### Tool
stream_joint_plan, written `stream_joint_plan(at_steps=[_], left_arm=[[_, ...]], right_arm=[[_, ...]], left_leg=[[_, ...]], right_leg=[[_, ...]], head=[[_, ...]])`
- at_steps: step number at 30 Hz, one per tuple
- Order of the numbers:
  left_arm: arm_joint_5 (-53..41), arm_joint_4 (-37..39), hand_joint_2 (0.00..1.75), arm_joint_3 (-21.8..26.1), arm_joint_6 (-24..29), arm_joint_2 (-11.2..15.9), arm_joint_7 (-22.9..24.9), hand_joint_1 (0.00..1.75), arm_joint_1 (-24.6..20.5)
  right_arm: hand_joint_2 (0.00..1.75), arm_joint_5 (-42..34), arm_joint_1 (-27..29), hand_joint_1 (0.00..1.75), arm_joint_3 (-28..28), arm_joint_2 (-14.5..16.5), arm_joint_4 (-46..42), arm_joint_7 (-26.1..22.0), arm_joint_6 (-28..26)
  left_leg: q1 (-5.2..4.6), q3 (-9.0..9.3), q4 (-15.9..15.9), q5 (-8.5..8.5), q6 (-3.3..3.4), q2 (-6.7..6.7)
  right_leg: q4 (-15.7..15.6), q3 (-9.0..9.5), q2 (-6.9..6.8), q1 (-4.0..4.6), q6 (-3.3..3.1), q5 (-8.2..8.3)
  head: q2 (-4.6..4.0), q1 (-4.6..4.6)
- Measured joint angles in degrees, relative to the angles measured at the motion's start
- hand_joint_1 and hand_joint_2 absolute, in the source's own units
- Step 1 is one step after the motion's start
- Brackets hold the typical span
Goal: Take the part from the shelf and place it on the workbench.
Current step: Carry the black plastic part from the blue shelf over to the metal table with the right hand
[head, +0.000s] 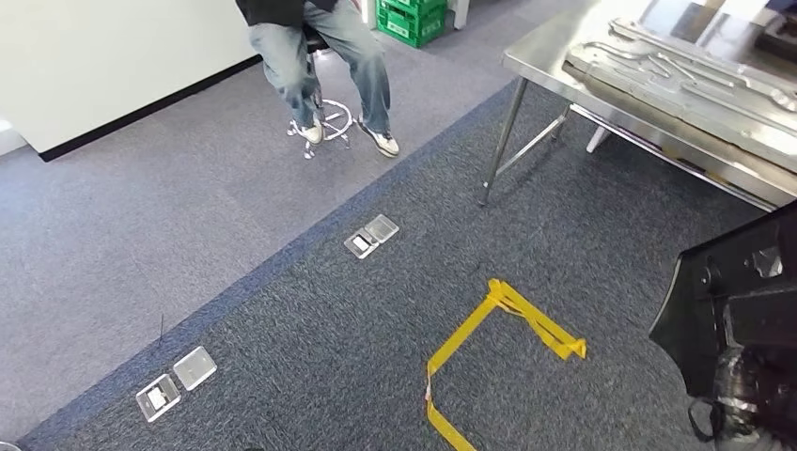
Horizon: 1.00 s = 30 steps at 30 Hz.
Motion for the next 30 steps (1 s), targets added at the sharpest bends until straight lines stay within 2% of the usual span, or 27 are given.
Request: stream_joint_plan(at_steps=[1,3,4,6,7,8,9,10,11,12,13,14,15,16,17,18,19,20,21,22,23,24,25,27,28,30], left_arm=[[0.0,0.0,0.0,0.0,0.0,0.0,0.0,0.0,0.0],[0.0,0.0,0.0,0.0,0.0,0.0,-0.1,0.0,-0.1],[0.0,0.0,0.0,0.0,0.0,0.1,-0.1,0.0,-0.1],[0.0,0.0,0.0,-0.1,0.0,0.4,-0.1,0.0,-0.2],[0.0,0.0,0.0,-0.1,0.0,0.5,0.0,0.0,-0.1],[0.0,0.0,0.0,-0.1,0.0,0.6,-0.1,0.0,0.0],[0.0,0.0,0.0,-0.1,0.0,0.7,-0.1,0.0,0.0],[0.0,0.0,0.0,-0.1,0.0,0.7,-0.1,0.0,0.1],[0.0,0.0,0.0,-0.1,0.0,0.7,-0.1,0.0,0.1],[0.0,0.0,0.0,-0.1,0.0,0.7,0.0,0.0,0.1],[0.0,0.0,0.0,-0.1,0.0,0.7,0.1,0.0,0.1],[0.0,0.0,0.0,-0.1,0.0,0.7,0.2,0.0,0.1],[0.0,0.0,0.0,-0.1,0.0,0.7,0.2,0.0,0.1],[0.0,0.0,0.0,-0.1,0.0,0.7,0.2,0.0,0.0],[0.0,0.0,0.0,-0.2,0.0,0.7,0.1,0.0,0.0],[0.0,0.0,0.0,-0.2,0.0,0.6,0.1,0.0,-0.1],[0.0,0.0,0.0,-0.2,0.0,0.5,0.1,0.0,-0.2],[0.0,0.0,0.0,-0.2,0.0,0.3,0.2,0.0,-0.2],[0.0,0.0,0.0,-0.2,0.0,0.0,0.2,0.0,-0.2],[0.0,0.0,0.0,-0.2,0.0,-0.1,0.2,0.0,-0.2],[0.0,0.0,0.0,-0.2,0.0,-0.2,0.2,0.0,-0.2],[0.0,0.0,0.0,-0.2,0.0,-0.3,0.1,0.0,-0.2],[0.0,0.0,0.0,-0.2,0.0,-0.3,0.1,0.0,-0.2],[0.1,0.0,0.0,-0.2,0.0,-0.3,0.0,0.0,-0.3],[0.1,0.0,0.0,-0.2,0.0,-0.4,0.0,0.0,-0.4],[0.1,0.0,0.0,-0.2,0.0,-0.5,0.0,0.0,-0.5]], right_arm=[[1.75,0.0,0.0,1.75,0.0,0.0,0.0,0.0,0.0],[1.75,0.0,0.0,1.75,0.0,0.0,-0.1,0.0,0.0],[1.75,0.0,0.0,1.75,0.0,0.0,-0.1,0.0,0.0],[1.75,0.0,0.0,1.75,0.0,0.1,-0.1,0.0,0.0],[1.75,0.0,0.0,1.75,0.0,0.1,-0.1,0.0,0.0],[1.75,0.0,0.0,1.75,0.0,0.1,-0.1,0.0,0.0],[1.75,0.0,0.0,1.75,0.0,0.1,-0.1,0.0,0.0],[1.75,0.0,0.1,1.75,0.0,0.1,-0.1,0.0,0.0],[1.75,0.0,0.1,1.75,0.0,0.1,-0.1,0.0,0.0],[1.75,0.0,0.0,1.75,0.0,0.1,-0.1,0.0,0.0],[1.75,-0.1,0.0,1.75,0.0,0.1,-0.1,0.0,0.0],[1.75,-0.1,0.1,1.75,0.0,0.1,-0.1,0.0,0.0],[1.75,-0.1,0.1,1.75,0.0,0.1,-0.1,0.0,0.0],[1.75,-0.2,0.2,1.75,0.0,0.1,-0.1,0.0,0.0],[1.75,-0.2,0.3,1.75,0.0,0.1,-0.1,0.0,0.0],[1.75,-0.3,0.2,1.75,0.0,0.0,-0.1,0.0,0.0],[1.75,-0.3,0.2,1.75,0.0,0.0,-0.1,0.0,0.0],[1.75,-0.3,0.2,1.75,0.0,0.0,-0.1,0.0,0.0],[1.75,-0.4,0.2,1.75,0.0,0.0,-0.1,0.0,0.0],[1.75,-0.4,0.2,1.75,0.0,0.0,-0.1,0.0,0.0],[1.75,-0.4,0.3,1.75,0.0,0.0,-0.1,0.0,0.0],[1.75,-0.4,0.3,1.75,0.0,0.0,-0.1,0.0,0.0],[1.75,-0.4,0.3,1.75,0.0,0.0,-0.1,0.0,0.0],[1.75,-0.3,0.3,1.75,0.0,0.0,-0.1,0.0,0.0],[1.75,-0.2,0.3,1.75,0.0,0.0,-0.1,0.0,0.0],[1.75,0.2,0.3,1.75,-0.1,-0.1,-0.1,0.0,0.0]], left_leg=[[0.03,0.15,0.4,-0.2,-0.35,0.2],[0.15,-0.46,2.7,-1.71,-1.0,-0.63],[0.27,-1.73,5.3,-3.29,-1.28,-1.31],[0.6,-5.52,12.1,-6.44,-1.73,-2.13],[0.77,-7.15,14.5,-7.01,-1.94,-2.21],[0.94,-7.97,15.0,-6.5,-2.18,-2.25],[1.1,-7.81,13.6,-4.87,-2.39,-2.34],[1.28,-6.76,10.3,-2.41,-2.61,-2.66],[1.51,-5.34,6.5,0.02,-2.76,-3.64],[1.69,-4.31,3.1,1.17,-2.76,-4.82],[1.8,-3.68,1.0,1.87,-2.62,-5.81],[1.81,-3.48,0.0,1.81,-2.29,-6.45],[1.72,-3.55,-0.1,1.45,-1.87,-6.27],[1.76,-3.26,-0.1,1.87,-1.42,-5.64],[1.82,-2.93,-0.2,1.97,-1.05,-5.04],[1.9,-2.64,-0.3,2.08,-0.72,-4.38],[1.95,-2.4,-0.4,2.16,-0.44,-3.76],[1.84,-2.32,-0.5,2.13,-0.26,-3.22],[1.75,-2.31,-0.5,2.06,-0.1,-2.64],[1.66,-2.28,-0.5,1.95,0.0,-2.08],[1.57,-2.22,-0.5,1.84,0.07,-1.53],[1.48,-2.1,-0.5,1.72,0.1,-1.02],[1.36,-1.92,-0.5,1.59,0.09,-0.63],[1.06,-1.51,-0.5,1.32,-0.11,-0.1],[0.96,-1.39,-0.5,1.21,-0.32,0.08],[0.98,-1.26,-0.5,1.06,-0.85,0.44]], right_leg=[[-0.6,0.61,0.52,-0.18,-0.1,0.64],[-1.5,1.92,1.45,-0.66,-0.34,1.01],[-1.8,2.4,1.84,-0.85,-0.4,1.12],[-1.9,2.57,2.79,-0.98,-0.47,1.12],[-1.9,2.61,3.38,-1.01,-0.45,1.06],[-1.9,2.7,4.02,-1.06,-0.37,0.96],[-1.8,2.85,4.69,-1.16,-0.23,0.83],[-1.7,3.05,5.37,-1.29,-0.01,0.66],[-1.6,3.2,5.98,-1.42,0.26,0.43],[-1.3,3.24,6.58,-1.52,0.56,0.2],[-1.1,3.12,7.15,-1.59,0.93,-0.03],[-0.9,2.96,7.72,-1.66,1.33,-0.26],[-0.9,2.83,8.31,-1.73,1.72,-0.42],[-0.8,2.77,8.77,-1.81,2.11,-0.59],[-0.4,2.62,8.46,-1.81,2.45,-1.0],[1.2,1.87,7.44,-1.81,2.79,-2.0],[4.0,0.55,6.11,-1.84,3.11,-3.53],[7.9,-1.39,4.66,-1.89,3.42,-5.44],[12.1,-3.57,3.81,-2.0,3.67,-7.17],[15.2,-5.3,3.48,-2.08,3.8,-8.02],[16.6,-6.28,3.31,-2.11,3.81,-7.9],[15.7,-6.13,3.17,-2.1,3.69,-6.65],[12.7,-4.92,2.94,-2.04,3.42,-4.65],[4.3,-1.05,1.97,-1.69,2.43,-0.69],[1.4,0.33,1.53,-1.45,2.01,0.41],[-0.6,1.11,1.29,-1.08,1.61,0.84]], head=[[0.0,0.01],[0.01,0.01],[0.01,0.0],[0.0,-0.02],[0.0,-0.02],[0.0,-0.01],[0.0,-0.02],[0.0,-0.03],[0.0,-0.03],[0.0,-0.02],[0.0,-0.01],[0.0,-0.02],[0.01,0.01],[0.01,0.0],[0.01,0.05],[0.01,0.19],[0.01,0.29],[0.01,0.42],[0.0,0.5],[0.0,0.5],[0.0,0.5],[0.0,0.5],[0.0,0.5],[0.01,0.45],[0.01,0.44],[0.01,0.4]])
